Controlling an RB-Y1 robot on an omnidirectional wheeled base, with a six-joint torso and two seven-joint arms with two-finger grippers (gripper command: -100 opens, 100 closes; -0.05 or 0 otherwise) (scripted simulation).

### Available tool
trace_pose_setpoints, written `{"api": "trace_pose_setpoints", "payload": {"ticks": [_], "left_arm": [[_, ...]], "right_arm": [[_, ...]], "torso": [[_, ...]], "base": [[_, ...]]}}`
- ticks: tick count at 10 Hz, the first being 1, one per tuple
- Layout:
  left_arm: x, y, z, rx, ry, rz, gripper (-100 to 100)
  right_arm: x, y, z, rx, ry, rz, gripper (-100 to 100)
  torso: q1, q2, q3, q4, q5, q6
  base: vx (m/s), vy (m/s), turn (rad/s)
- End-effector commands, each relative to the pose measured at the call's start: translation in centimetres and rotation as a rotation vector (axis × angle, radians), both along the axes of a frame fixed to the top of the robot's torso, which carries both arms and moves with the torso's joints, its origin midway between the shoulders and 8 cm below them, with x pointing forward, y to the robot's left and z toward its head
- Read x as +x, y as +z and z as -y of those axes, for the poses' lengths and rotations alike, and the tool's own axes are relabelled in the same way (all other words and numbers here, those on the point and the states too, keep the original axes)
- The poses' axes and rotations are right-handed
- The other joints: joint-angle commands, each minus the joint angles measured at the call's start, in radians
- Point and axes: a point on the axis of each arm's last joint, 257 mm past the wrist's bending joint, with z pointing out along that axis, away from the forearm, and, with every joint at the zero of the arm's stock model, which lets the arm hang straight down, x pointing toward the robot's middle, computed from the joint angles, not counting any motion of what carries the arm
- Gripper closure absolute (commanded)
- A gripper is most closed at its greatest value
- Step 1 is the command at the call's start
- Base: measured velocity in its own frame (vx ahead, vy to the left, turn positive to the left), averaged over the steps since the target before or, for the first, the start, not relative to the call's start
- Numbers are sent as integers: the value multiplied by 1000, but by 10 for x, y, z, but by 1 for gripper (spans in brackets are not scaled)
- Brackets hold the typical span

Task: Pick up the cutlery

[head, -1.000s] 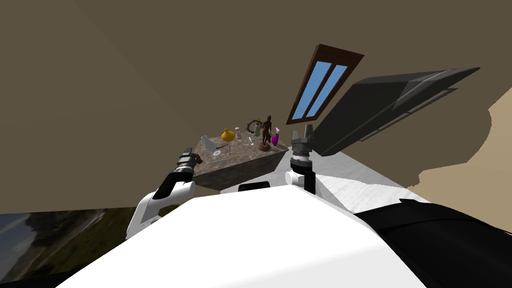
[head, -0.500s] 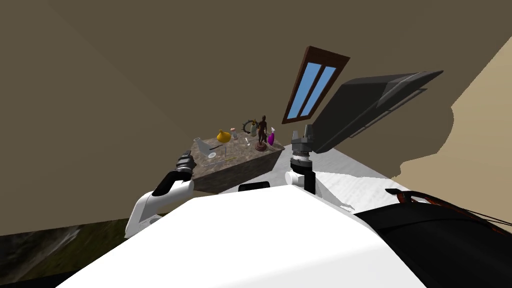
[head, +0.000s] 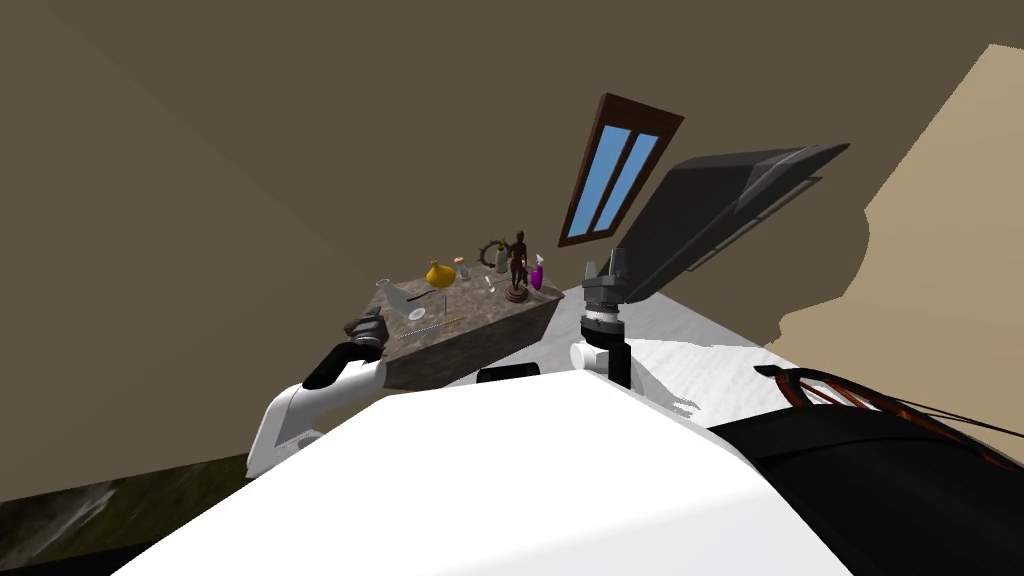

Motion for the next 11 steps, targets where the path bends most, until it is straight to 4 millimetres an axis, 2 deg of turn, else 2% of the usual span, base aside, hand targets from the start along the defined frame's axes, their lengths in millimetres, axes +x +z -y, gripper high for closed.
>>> {"api": "trace_pose_setpoints", "payload": {"ticks": [1,7,11], "left_arm": [[-4,-7,-4,-14,18,-27,-100],[-24,-33,-16,-80,98,-125,-100],[-44,-57,-21,-154,170,-204,-100]], "right_arm": [[0,0,0,0,0,0,0],[0,0,0,0,0,0,0],[0,0,0,0,0,0,0]], "torso": [[0,0,0,0,0,0],[0,0,0,0,0,0],[0,0,0,0,0,-1]], "base": [[3,-17,-71],[7,-25,-86],[8,-25,-97]]}}
